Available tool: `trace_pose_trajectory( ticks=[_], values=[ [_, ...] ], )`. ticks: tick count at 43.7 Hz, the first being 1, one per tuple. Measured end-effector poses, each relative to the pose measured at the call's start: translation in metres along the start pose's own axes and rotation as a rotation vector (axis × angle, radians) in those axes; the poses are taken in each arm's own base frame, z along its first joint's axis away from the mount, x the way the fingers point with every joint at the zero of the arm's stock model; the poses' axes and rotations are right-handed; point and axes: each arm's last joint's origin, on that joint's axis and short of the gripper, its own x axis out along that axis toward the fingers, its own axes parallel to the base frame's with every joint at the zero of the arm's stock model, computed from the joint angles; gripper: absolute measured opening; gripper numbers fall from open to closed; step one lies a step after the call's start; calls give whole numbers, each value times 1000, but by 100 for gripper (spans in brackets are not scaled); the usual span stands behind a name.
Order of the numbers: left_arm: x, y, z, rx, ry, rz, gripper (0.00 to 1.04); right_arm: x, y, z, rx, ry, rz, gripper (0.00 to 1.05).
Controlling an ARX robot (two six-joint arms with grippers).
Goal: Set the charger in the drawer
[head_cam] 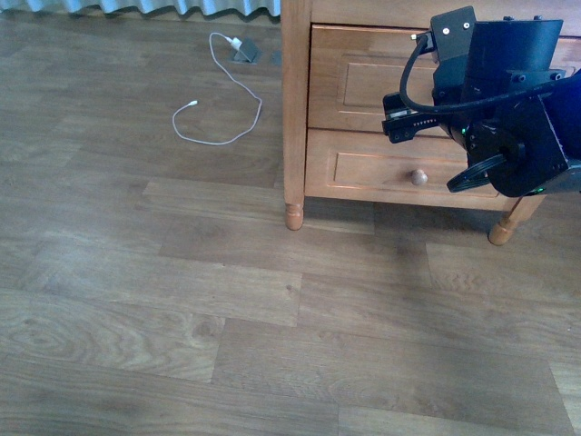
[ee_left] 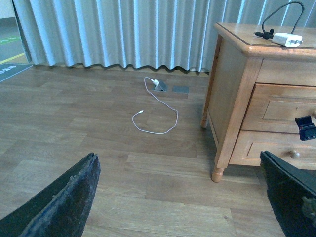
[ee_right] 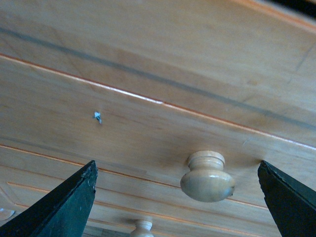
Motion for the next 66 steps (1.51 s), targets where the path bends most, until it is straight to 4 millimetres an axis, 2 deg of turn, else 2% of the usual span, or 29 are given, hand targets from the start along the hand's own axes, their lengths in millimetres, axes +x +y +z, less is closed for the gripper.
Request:
trace_pose_trajectory(
  ticks=[13, 26, 31, 45, 48, 57, 66],
  values=[
    [0, 0, 0, 0, 0, 0, 99, 1, -2, -1, 26, -3, -3, 95],
    [0, 0, 0, 0, 0, 0, 99, 1, -3, 1, 28, -17, -16, 41],
    [0, 0, 0, 0, 0, 0, 99, 1, -5, 0, 19, -16, -19, 26],
    [0, 0, 0, 0, 0, 0, 99, -10, -8, 1, 31, -4, 7, 23],
    [0, 0, 0, 0, 0, 0, 99, -19, -9, -1, 40, 10, 19, 23],
    [0, 0, 0, 0, 0, 0, 99, -66, -16, -7, 93, 72, 88, 23],
    [0, 0, 0, 0, 0, 0, 99, -140, -28, -21, 165, 176, 182, 22]
  ],
)
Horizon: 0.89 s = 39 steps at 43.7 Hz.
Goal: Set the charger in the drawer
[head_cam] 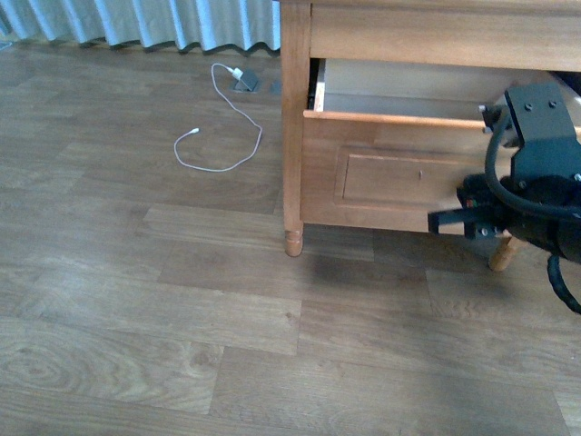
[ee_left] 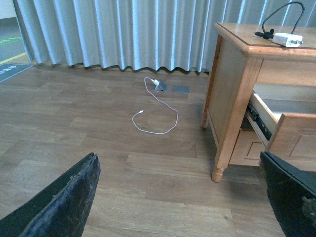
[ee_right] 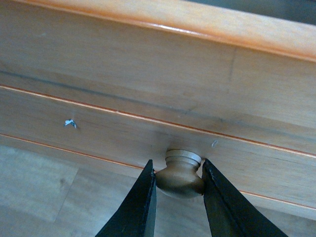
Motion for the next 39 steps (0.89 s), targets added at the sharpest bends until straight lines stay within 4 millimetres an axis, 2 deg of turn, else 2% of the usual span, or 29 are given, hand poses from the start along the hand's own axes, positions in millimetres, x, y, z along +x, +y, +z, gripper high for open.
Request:
trace_pose_trajectory(
  ticks=[7, 15, 17, 19, 26, 32, 39],
  values=[
    [0, 0, 0, 0, 0, 0, 99, -37, 1, -14, 25, 43, 46, 22],
    [0, 0, 0, 0, 0, 0, 99, -54, 3, -23, 31, 61, 63, 22],
    [0, 0, 0, 0, 0, 0, 99, -58, 3, -25, 33, 68, 69, 25],
    [0, 0, 0, 0, 0, 0, 99, -63, 3, -25, 49, 73, 71, 35],
    [0, 0, 0, 0, 0, 0, 99, -83, -3, -18, 83, 79, 106, 54],
    [0, 0, 0, 0, 0, 0, 99, -106, -15, 5, 116, 39, 122, 73],
    [0, 0, 0, 0, 0, 0, 99, -142, -36, 40, 173, -47, 100, 98]
  ],
)
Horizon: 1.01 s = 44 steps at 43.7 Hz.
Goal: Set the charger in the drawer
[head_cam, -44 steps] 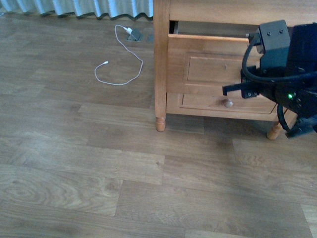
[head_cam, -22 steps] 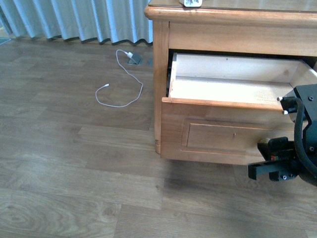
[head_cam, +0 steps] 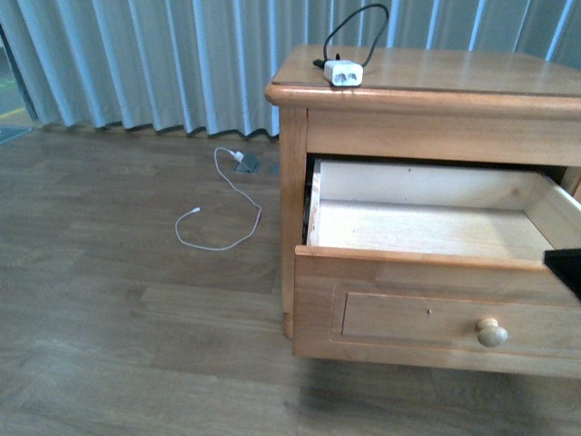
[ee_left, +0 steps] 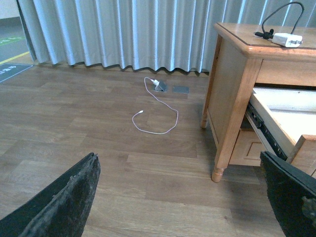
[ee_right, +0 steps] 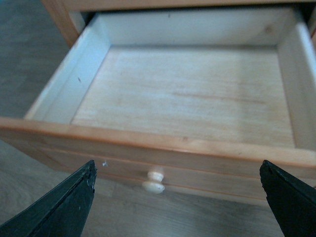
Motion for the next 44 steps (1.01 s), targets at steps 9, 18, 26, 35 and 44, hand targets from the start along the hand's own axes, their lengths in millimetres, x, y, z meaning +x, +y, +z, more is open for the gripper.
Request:
trace_pose_trajectory(
  ticks=[9, 18, 26, 35, 44],
  values=[
    [0, 0, 0, 0, 0, 0, 99, -56, -8, 38, 2, -149, 26, 96],
    [0, 0, 0, 0, 0, 0, 99, -94, -16, 27, -16, -243, -4, 96],
    [0, 0, 0, 0, 0, 0, 99, -101, -19, 21, -8, -263, -39, 96],
    [0, 0, 0, 0, 0, 0, 99, -104, -10, 1, -81, -418, -190, 59],
    [0, 0, 0, 0, 0, 0, 99, -108, 1, -20, -86, -414, -203, 13]
  ],
)
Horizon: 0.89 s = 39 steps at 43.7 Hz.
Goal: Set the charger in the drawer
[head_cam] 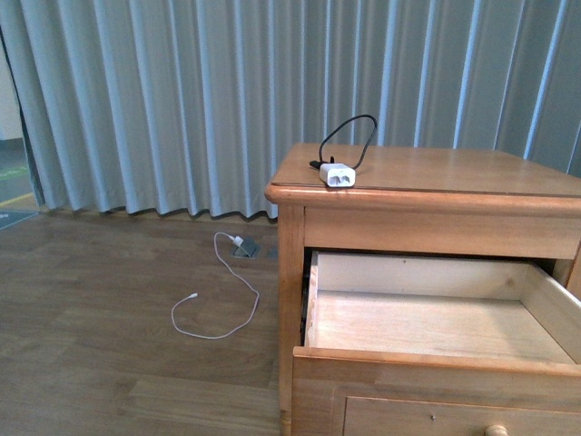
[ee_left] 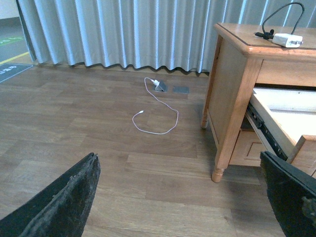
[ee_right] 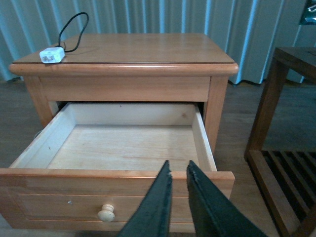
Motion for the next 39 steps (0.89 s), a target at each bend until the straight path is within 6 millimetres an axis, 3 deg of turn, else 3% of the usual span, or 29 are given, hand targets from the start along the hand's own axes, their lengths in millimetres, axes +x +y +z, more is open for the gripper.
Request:
trace_pose_trajectory(
  ticks=[3, 9, 16, 21, 24, 28, 31, 39],
  values=[
    [0, 0, 0, 0, 0, 0, 99, -3, 6, -2, 0, -2, 13, 1],
    [0, 0, 0, 0, 0, 0, 99, -8, 8, -6, -6, -8, 24, 2],
    [0, 0, 0, 0, 0, 6, 99, -10, 8, -7, -5, -10, 21, 30],
    [10, -4, 8, -73, -20, 255, 99, -10, 8, -7, -5, -9, 21, 49],
    [28, -11, 22, -96, -7, 283, 99, -10, 8, -7, -5, -9, 23, 65],
    [65, -30, 47, -90, 37, 168, 99, -10, 8, -7, -5, -9, 21, 87],
    [87, -41, 56, -82, 68, 102, 99, -10, 8, -7, -5, -9, 21, 97],
    [153, -75, 73, -65, 119, -8, 99, -10, 8, -7, -4, -9, 21, 96]
  ],
)
